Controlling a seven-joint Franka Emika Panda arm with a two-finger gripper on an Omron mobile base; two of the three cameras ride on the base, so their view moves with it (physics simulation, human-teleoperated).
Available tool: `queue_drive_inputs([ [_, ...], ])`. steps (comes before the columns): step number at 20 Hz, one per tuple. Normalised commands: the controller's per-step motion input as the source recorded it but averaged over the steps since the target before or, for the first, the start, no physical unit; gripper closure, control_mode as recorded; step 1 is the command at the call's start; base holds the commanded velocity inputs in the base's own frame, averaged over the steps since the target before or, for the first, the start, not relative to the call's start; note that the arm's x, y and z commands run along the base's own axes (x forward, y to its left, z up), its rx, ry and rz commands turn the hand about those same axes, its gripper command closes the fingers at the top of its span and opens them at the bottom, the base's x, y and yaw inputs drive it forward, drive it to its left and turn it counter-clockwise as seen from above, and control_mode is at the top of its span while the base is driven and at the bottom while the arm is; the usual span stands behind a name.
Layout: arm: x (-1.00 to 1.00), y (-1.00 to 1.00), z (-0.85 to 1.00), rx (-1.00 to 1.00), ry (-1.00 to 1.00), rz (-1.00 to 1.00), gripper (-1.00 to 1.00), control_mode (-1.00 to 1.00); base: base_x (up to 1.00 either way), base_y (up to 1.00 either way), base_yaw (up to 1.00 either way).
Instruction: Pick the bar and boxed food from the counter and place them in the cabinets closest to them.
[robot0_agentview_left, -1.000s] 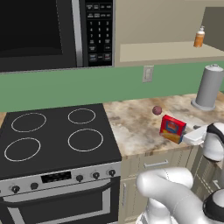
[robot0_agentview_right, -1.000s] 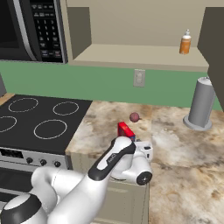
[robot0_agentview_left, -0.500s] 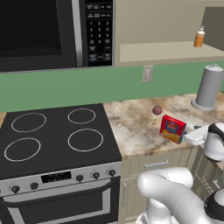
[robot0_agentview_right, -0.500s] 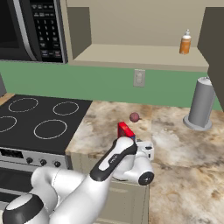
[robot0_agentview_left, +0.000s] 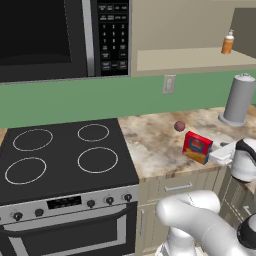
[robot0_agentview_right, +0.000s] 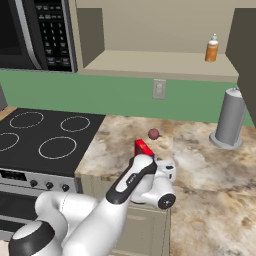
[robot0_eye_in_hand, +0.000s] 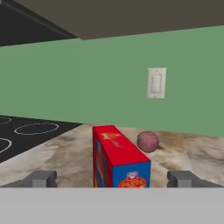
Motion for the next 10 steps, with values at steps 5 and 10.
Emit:
queue_drive_inputs([
  [5, 0.1, 0.0, -0.03, 0.0, 0.0, 0.0, -1.0, -1.0, 0.0, 0.0, 0.0],
  [10, 0.07, 0.0, -0.05, 0.0, 0.0, 0.0, -1.0, -1.0, 0.0, 0.0, 0.0],
])
